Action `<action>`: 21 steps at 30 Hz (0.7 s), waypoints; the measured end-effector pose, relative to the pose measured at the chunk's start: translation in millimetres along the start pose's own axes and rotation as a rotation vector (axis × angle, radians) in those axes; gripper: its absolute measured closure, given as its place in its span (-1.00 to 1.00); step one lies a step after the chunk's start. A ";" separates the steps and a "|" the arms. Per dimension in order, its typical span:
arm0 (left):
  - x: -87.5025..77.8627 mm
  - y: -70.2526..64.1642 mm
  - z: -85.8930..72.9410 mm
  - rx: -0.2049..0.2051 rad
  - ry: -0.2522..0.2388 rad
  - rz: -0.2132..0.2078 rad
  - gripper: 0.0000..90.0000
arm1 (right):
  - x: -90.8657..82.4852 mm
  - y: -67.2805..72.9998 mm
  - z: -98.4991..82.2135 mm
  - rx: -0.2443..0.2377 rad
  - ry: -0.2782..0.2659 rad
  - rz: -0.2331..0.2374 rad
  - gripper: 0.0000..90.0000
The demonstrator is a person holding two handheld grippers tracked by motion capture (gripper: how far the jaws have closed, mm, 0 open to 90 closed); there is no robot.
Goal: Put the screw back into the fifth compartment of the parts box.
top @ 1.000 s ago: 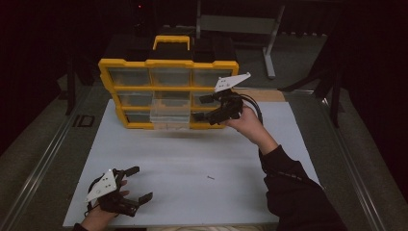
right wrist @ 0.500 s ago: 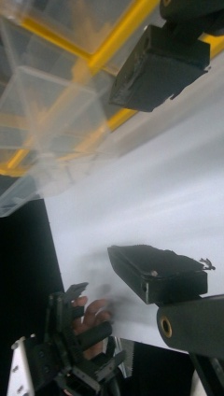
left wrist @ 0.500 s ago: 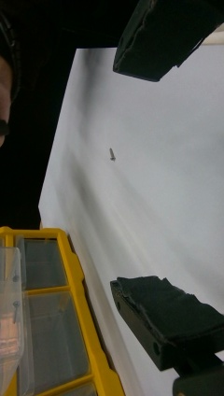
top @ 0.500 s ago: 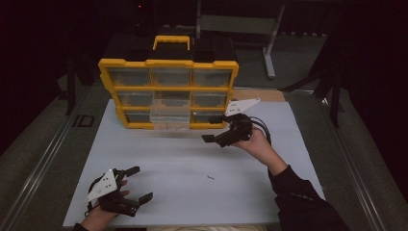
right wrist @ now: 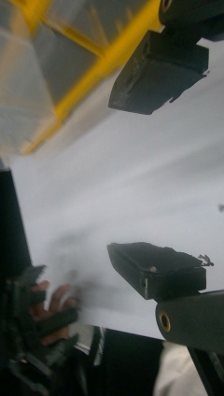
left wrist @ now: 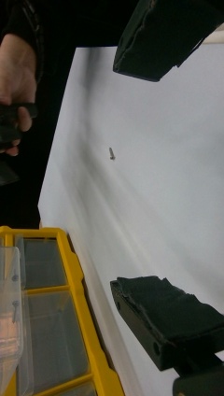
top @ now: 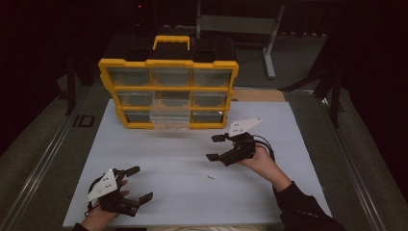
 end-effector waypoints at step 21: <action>0.2 0.1 -0.1 -0.001 0.000 0.000 -0.97 | 17.6 25.4 -75.2 0.010 0.130 0.055 -0.14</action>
Point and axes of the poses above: each handheld gripper's, and its own axes: x roughly forward along the jaws, z roughly out of its top, y roughly to its left, the point moved 10 cm from there along x, roughly forward along the jaws, and after that the axes turned 10 degrees about -y, right-handed, at the moved point
